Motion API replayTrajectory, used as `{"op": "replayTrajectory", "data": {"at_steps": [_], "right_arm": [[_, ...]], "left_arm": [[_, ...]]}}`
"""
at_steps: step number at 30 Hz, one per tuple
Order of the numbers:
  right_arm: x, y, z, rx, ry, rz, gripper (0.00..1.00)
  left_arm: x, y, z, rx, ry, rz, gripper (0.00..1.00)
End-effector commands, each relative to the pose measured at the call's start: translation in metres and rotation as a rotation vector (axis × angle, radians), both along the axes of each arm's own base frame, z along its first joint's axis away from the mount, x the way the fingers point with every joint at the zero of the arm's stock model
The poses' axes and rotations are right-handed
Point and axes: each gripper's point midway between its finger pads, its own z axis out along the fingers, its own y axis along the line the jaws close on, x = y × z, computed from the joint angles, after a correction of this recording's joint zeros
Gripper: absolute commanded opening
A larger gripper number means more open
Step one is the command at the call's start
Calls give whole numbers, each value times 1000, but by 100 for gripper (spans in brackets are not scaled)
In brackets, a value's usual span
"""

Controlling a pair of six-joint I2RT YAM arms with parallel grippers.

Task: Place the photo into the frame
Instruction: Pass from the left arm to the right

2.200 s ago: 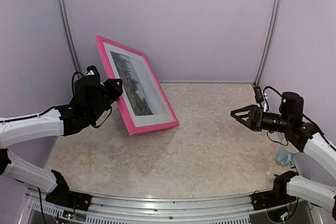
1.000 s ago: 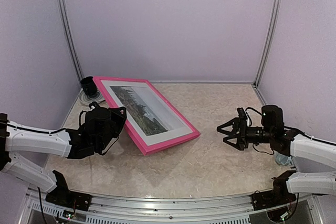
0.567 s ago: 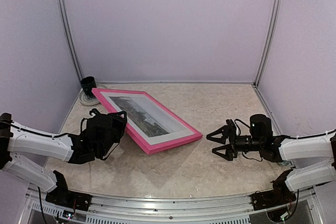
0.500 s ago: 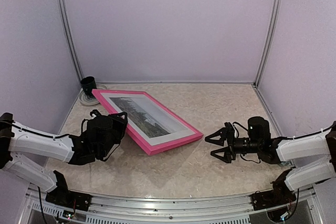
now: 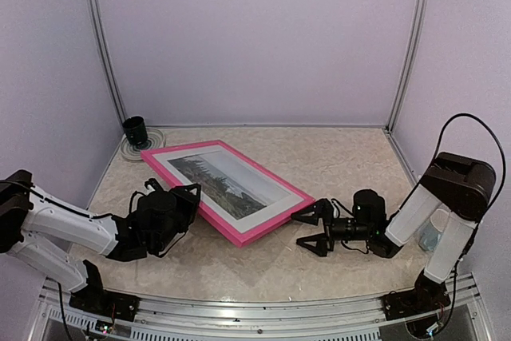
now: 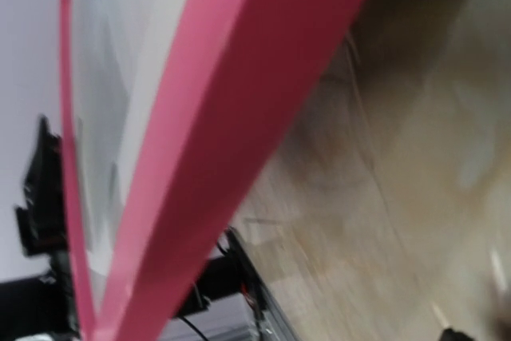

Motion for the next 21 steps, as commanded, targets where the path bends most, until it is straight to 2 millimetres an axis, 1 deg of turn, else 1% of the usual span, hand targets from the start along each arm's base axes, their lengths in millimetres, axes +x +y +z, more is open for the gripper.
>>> {"op": "replayTrajectory", "data": {"at_steps": [1, 5, 10, 17, 21], "right_arm": [[8, 6, 29, 173, -56, -42, 99], [12, 4, 28, 232, -58, -72, 99], [19, 7, 26, 280, -64, -91, 93], [20, 5, 30, 286, -80, -102, 88], [15, 2, 40, 289, -104, -96, 86]], "left_arm": [[-8, -12, 8, -66, -29, -52, 38], [-17, -17, 3, -57, -22, -86, 41], [-26, -27, -2, -56, -16, -131, 43], [-39, -52, -12, -61, 1, -224, 46], [-46, -68, -18, -72, 10, -283, 48]]}}
